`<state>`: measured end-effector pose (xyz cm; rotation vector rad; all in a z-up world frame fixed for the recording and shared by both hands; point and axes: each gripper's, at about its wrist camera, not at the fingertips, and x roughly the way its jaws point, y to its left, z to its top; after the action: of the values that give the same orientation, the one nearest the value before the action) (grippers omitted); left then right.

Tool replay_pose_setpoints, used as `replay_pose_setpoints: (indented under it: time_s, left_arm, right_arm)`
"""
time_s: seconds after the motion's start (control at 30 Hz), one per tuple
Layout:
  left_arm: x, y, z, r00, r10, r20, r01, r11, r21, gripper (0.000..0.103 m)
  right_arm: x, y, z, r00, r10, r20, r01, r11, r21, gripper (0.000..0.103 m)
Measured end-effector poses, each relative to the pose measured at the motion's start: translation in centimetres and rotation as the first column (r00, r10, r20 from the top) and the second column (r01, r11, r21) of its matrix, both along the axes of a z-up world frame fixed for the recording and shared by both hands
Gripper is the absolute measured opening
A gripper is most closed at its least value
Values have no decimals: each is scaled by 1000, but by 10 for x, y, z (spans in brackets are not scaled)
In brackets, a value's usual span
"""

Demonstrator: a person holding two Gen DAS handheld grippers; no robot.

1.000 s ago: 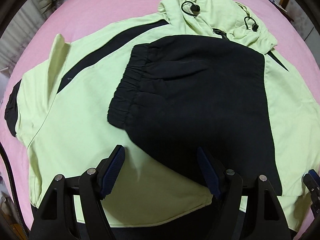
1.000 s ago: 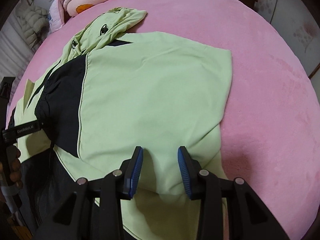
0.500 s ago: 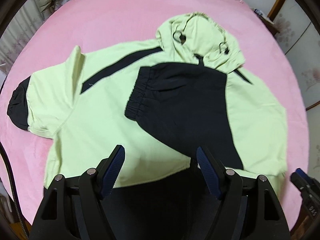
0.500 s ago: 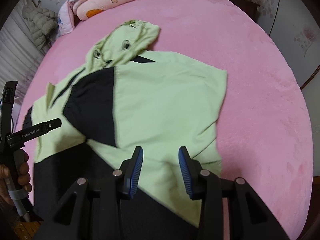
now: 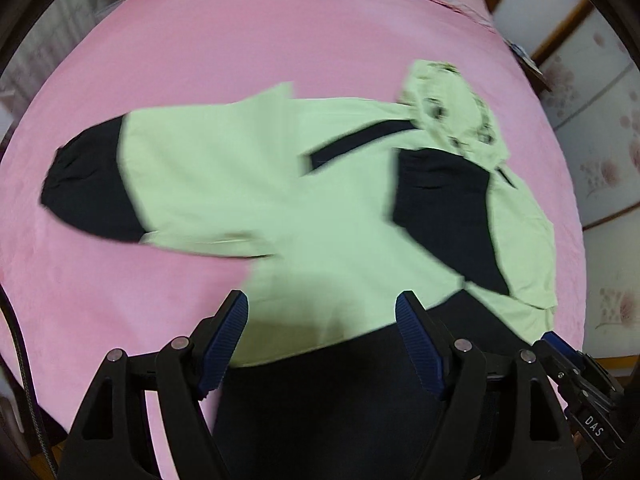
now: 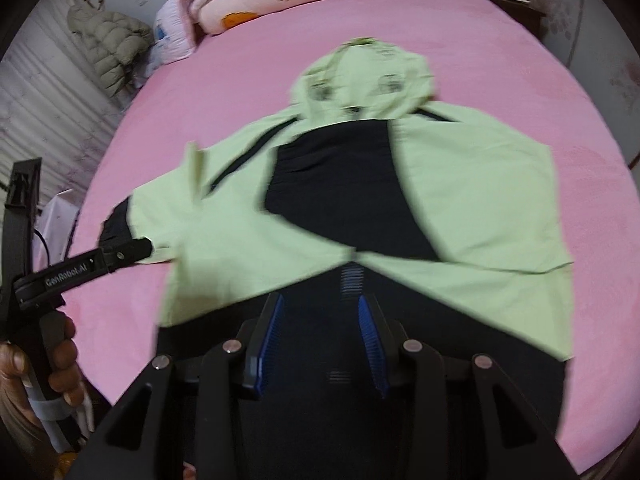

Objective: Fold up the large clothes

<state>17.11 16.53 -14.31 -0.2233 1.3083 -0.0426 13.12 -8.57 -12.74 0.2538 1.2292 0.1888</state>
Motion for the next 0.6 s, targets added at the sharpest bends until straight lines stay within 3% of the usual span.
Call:
replay_pose_setpoints:
  time_s: [0.17, 0.3, 0.43, 0.6]
  left_arm:
    - [-4, 110, -15, 993, 114, -31, -114, 993, 17, 75]
    - [-3, 196, -22, 973, 232, 7, -232, 973, 1, 75]
    - [3, 272, -41, 930, 363, 49, -362, 931, -36, 75]
    - [24, 351, -93, 861, 507, 44, -499, 858, -117, 75]
  right_arm:
    - [12, 97, -1, 998, 52, 18, -53, 998, 43, 39]
    - [33, 170, 6, 993, 106, 49, -109, 991, 73, 39]
    - [53, 223, 19, 978, 174, 117, -180, 983, 38, 39]
    - [74, 266, 15, 952, 245, 183, -243, 970, -32, 39]
